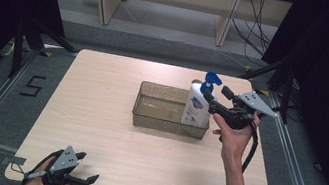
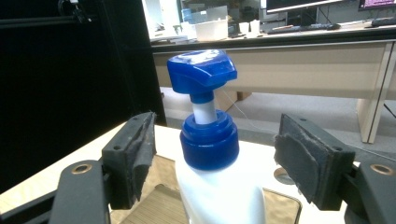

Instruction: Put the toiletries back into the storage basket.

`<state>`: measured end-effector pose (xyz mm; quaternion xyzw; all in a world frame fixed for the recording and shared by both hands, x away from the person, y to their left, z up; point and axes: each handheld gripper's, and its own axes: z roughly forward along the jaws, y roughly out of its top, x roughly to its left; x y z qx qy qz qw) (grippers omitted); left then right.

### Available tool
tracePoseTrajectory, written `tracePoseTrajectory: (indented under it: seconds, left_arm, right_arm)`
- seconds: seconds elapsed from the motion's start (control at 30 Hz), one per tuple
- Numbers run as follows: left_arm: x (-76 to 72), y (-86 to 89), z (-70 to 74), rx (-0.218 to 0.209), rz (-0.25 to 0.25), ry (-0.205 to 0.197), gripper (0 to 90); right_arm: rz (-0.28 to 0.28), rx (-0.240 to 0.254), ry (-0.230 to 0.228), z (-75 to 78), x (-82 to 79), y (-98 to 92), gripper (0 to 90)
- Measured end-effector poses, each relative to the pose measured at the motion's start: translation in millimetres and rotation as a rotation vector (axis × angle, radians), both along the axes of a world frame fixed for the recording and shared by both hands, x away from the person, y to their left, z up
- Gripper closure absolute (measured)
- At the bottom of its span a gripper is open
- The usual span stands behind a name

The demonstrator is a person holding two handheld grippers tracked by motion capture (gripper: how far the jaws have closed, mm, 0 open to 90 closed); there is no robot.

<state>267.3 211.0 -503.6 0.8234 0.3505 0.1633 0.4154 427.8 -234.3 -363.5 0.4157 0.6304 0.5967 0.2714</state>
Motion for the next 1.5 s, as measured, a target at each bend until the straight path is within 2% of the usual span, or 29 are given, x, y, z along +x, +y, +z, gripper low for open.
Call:
tracePoseTrajectory:
  seconds: [0.07,0.17,0.3,0.33,0.37,0.43,0.47,0.5,0.57,0.6,0.63,0.67,0.7,0.73,0.8,0.83,0.9,1.0,1.07,1.13,1.17,1.2,1.37,1.4,1.5]
  left_arm:
    - [0.6,1.8,0.9,0.026,-0.006,-0.005,14.8]
    - [-0.1,0.9,0.8,0.005,-0.004,-0.003,14.7]
    - [-0.4,1.1,1.4,0.001,-0.007,-0.003,14.8]
    - [-0.9,-0.2,0.7,-0.019,0.003,-0.006,14.8]
    - [-1.1,-0.2,0.8,-0.020,0.004,-0.008,14.8]
    - [-0.7,1.4,1.6,0.005,-0.003,-0.011,14.8]
    - [-1.0,0.4,1.1,-0.010,0.001,-0.010,14.8]
    - [-0.5,1.8,1.7,0.012,-0.006,-0.011,14.8]
    - [-0.5,1.4,1.5,0.006,-0.004,-0.010,14.8]
    - [-1.1,-0.2,0.8,-0.022,0.003,-0.007,14.8]
    - [-1.1,-0.2,0.8,-0.022,0.003,-0.007,14.8]
    - [-0.6,1.9,1.7,0.011,-0.004,-0.010,14.8]
    - [-1.5,0.6,1.3,-0.011,0.003,-0.007,14.8]
    - [-2.3,-0.1,1.2,-0.023,0.011,-0.004,14.8]
    - [-2.4,0.1,1.6,-0.020,0.011,-0.005,14.8]
    - [-2.7,0.1,1.9,-0.017,0.015,-0.004,14.8]
    - [-2.4,0.1,1.5,-0.022,0.011,-0.003,14.8]
    - [-2.7,0.1,1.6,-0.021,0.015,-0.007,14.8]
    - [-2.7,-0.1,1.4,-0.022,0.014,-0.003,14.8]
    - [-2.7,0.0,1.5,-0.020,0.012,-0.004,14.8]
    - [-2.7,-0.1,1.5,-0.022,0.019,-0.012,14.8]
    - [-2.5,0.4,1.7,-0.021,0.014,-0.011,14.8]
    - [-2.9,0.4,2.0,-0.028,0.013,-0.006,14.8]
    - [-2.9,0.3,1.9,-0.028,0.015,-0.006,14.8]
    - [-2.7,1.3,2.2,-0.019,0.012,-0.006,14.8]
  right_arm:
    - [0.011,0.003,-0.003,-0.5,-0.5,0.7,28.9]
    - [0.015,-0.011,-0.001,-1.4,-2.1,1.1,28.6]
    - [0.011,-0.011,0.004,-2.1,-3.7,2.3,28.5]
    - [0.022,-0.018,0.003,-2.4,-3.1,1.9,28.3]
    - [0.021,-0.011,0.011,-2.7,-3.9,2.4,28.3]
    - [0.018,-0.020,0.012,-3.9,-4.4,3.0,28.2]
    - [0.016,-0.027,0.008,-4.4,-4.4,3.2,28.1]
    - [0.020,-0.023,0.018,-4.5,-4.8,3.8,28.1]
    - [0.015,-0.030,0.021,-5.2,-5.5,4.2,27.9]
    - [0.007,-0.025,0.014,-5.6,-5.9,4.8,27.9]
    - [0.007,-0.025,0.014,-5.6,-5.9,4.8,27.9]
    - [0.006,-0.037,0.019,-5.5,-6.0,4.2,27.5]
    - [0.007,-0.024,0.027,-5.6,-7.0,4.3,27.5]
    - [0.011,-0.035,0.015,-5.5,-6.6,3.1,27.5]
    - [-0.003,-0.030,0.021,-5.4,-9.2,3.0,27.4]
    - [0.008,-0.035,0.008,-5.3,-9.9,1.8,27.4]
    - [0.007,-0.040,0.023,-4.5,-12.5,0.6,27.3]
    - [0.002,-0.030,0.014,-5.2,-14.3,-1.7,27.6]
    - [0.002,-0.036,0.033,-4.9,-17.3,-2.6,27.8]
    - [0.011,-0.026,0.018,-5.1,-19.2,-2.3,28.0]
    - [0.007,-0.039,0.025,-4.9,-20.4,-2.7,28.0]
    - [0.008,-0.027,0.035,-4.6,-22.0,-2.5,28.0]
    - [0.007,-0.037,0.020,-4.9,-25.0,-3.2,28.0]
    - [0.012,-0.030,0.036,-4.6,-26.2,-2.3,28.0]
    - [0.017,-0.029,0.035,-4.8,-28.4,-1.1,28.4]
